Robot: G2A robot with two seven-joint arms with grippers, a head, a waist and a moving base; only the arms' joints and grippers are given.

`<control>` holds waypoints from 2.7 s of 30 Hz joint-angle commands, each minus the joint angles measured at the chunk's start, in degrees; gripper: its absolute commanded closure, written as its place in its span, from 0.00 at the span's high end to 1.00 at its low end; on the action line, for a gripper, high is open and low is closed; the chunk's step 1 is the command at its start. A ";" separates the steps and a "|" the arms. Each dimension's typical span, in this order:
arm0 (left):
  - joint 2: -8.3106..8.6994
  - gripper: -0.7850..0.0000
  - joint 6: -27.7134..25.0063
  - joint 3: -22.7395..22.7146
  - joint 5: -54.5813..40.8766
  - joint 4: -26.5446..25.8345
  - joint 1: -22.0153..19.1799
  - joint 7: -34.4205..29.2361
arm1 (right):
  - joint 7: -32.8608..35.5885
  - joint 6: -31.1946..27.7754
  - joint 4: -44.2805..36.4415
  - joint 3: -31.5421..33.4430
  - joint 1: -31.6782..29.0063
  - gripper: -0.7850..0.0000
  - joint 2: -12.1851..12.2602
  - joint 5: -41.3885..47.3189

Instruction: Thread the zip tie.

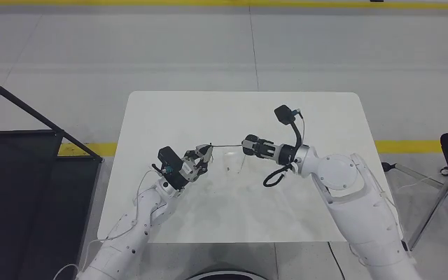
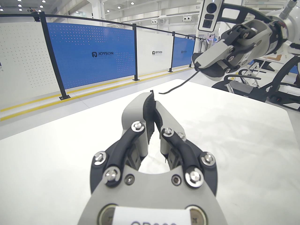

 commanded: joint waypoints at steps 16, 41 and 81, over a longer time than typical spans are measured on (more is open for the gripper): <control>0.00 0.00 0.00 0.00 0.00 0.00 0.00 0.00 | 0.32 1.23 1.07 -0.76 1.33 0.00 -0.21 0.62; 0.00 0.00 0.00 0.00 0.00 0.00 0.00 0.00 | 0.44 2.53 1.79 -0.96 2.08 0.00 -0.32 1.27; 0.00 0.00 0.00 0.00 0.00 0.00 0.00 0.00 | 0.79 3.70 2.38 -1.53 2.85 0.00 -0.43 1.64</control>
